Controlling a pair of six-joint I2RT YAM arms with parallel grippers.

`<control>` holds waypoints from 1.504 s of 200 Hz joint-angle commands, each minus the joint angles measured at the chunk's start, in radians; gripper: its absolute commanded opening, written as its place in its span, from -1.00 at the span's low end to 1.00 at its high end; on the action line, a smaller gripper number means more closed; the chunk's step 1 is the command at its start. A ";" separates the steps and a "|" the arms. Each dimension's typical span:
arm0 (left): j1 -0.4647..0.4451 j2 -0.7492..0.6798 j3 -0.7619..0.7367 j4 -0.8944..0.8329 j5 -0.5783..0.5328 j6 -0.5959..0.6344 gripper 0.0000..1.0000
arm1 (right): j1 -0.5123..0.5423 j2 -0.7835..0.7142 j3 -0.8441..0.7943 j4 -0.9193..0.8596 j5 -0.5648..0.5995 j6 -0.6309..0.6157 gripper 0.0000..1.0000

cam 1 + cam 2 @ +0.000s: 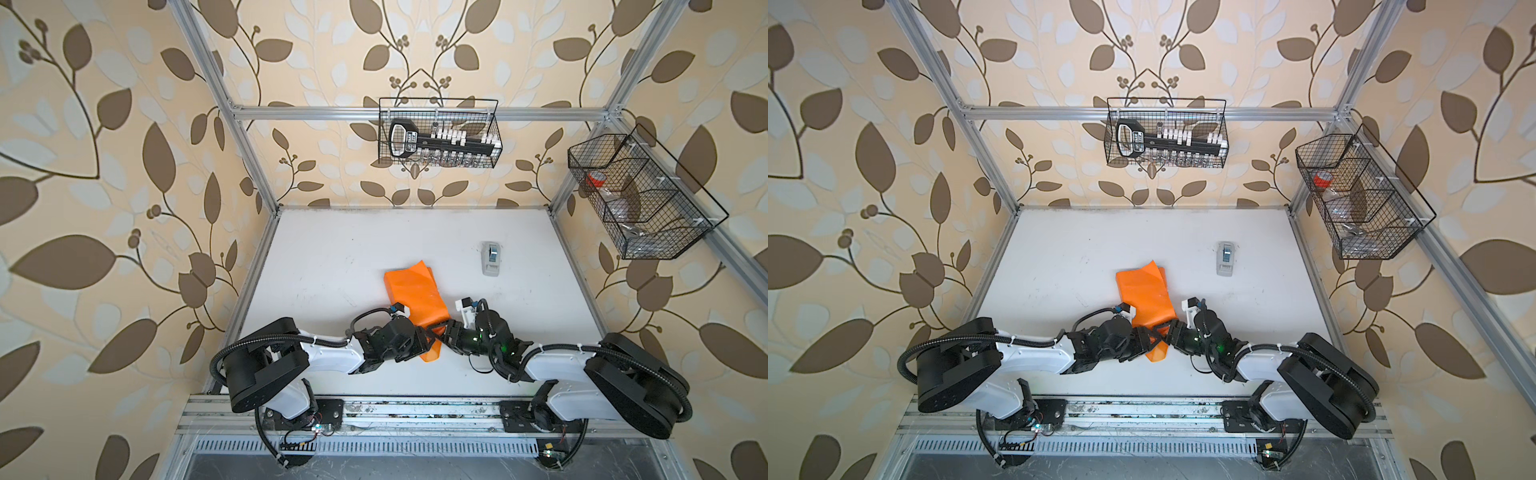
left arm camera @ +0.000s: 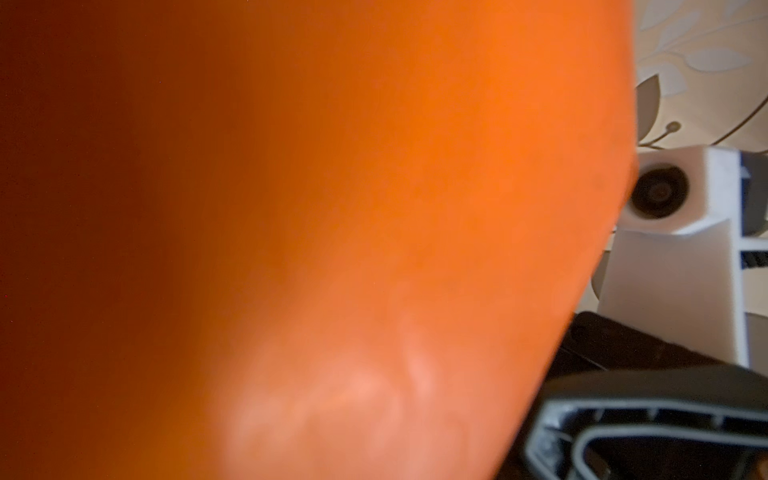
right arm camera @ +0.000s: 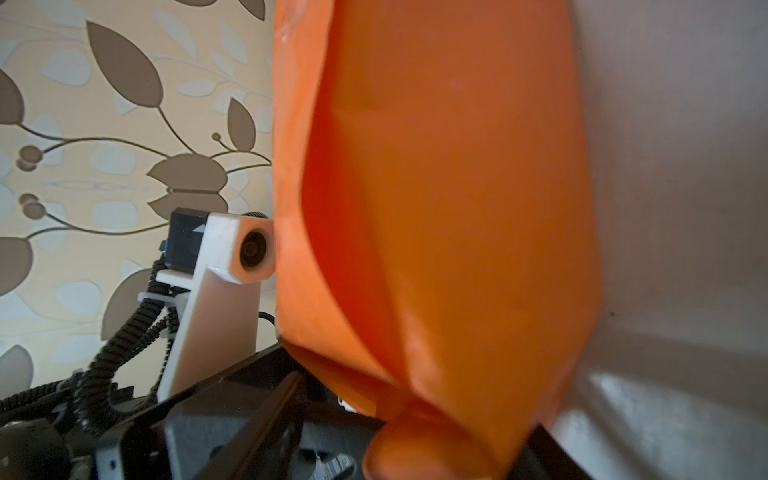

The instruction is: Wrap the gift box in paper

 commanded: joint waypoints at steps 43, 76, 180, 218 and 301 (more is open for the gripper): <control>-0.006 0.014 0.028 0.088 0.019 -0.005 0.01 | 0.023 -0.023 -0.025 0.070 0.011 0.068 0.41; -0.012 -0.013 0.005 0.085 0.008 0.018 0.11 | 0.023 -0.033 -0.010 0.040 0.021 0.066 0.48; -0.030 -0.062 0.005 0.092 0.029 0.099 0.21 | 0.023 -0.008 -0.004 0.048 0.018 0.075 0.49; -0.031 0.019 0.055 0.066 0.035 0.071 0.17 | 0.025 -0.009 -0.003 0.049 0.018 0.077 0.49; -0.031 0.035 0.078 -0.014 -0.054 -0.072 -0.02 | 0.025 -0.182 -0.030 -0.091 0.065 0.059 0.39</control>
